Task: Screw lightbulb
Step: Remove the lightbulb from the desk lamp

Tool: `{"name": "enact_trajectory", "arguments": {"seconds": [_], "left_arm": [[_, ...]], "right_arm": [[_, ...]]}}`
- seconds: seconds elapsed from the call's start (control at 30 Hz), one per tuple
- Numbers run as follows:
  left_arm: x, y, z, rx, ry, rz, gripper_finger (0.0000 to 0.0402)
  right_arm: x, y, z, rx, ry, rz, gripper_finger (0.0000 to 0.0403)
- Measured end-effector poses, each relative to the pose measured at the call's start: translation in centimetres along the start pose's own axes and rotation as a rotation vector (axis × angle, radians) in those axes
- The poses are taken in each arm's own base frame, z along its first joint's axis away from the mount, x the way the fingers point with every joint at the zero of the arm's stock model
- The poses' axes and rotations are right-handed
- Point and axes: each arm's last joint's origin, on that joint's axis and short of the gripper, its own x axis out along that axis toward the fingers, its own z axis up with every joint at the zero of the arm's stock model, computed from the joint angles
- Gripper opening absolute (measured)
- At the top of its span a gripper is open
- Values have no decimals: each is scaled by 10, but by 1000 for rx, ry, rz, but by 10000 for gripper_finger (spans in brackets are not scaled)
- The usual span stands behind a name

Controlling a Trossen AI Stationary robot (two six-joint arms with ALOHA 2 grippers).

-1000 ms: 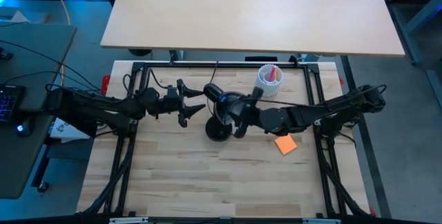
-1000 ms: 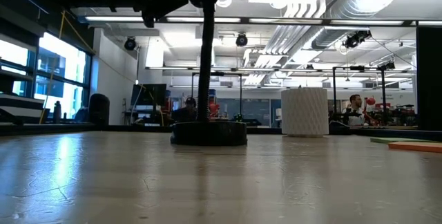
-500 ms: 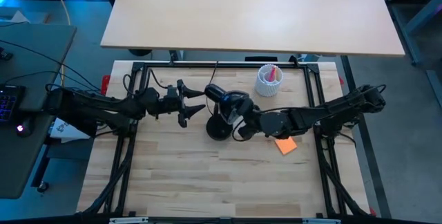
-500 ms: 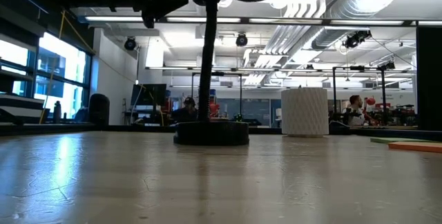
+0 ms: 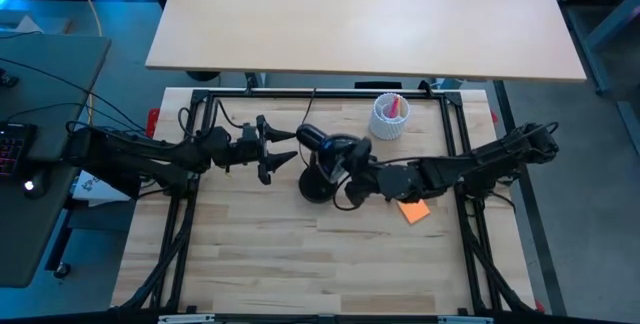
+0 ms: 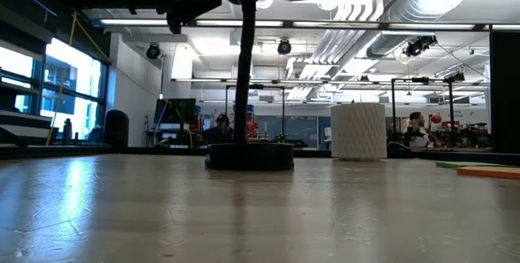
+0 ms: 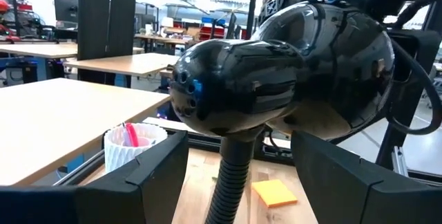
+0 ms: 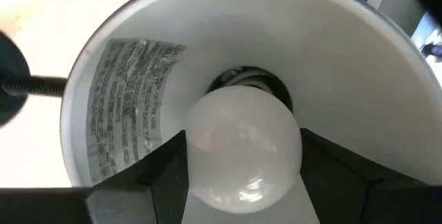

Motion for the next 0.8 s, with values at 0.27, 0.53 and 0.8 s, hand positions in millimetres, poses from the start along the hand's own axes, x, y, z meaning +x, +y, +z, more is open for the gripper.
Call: {"name": "enact_trajectory", "arguments": {"seconds": [0.27, 0.53, 0.8], "left_arm": [[0, 0, 0, -1, 2, 0, 252], [0, 0, 0, -18, 2, 0, 252], [0, 0, 0, -18, 3, 0, 252]], "right_arm": [[2, -1, -2, 92, 6, 0, 239], [1, 0, -1, 78, 1, 4, 277], [-1, -1, 0, 151, 11, -6, 319]]}}
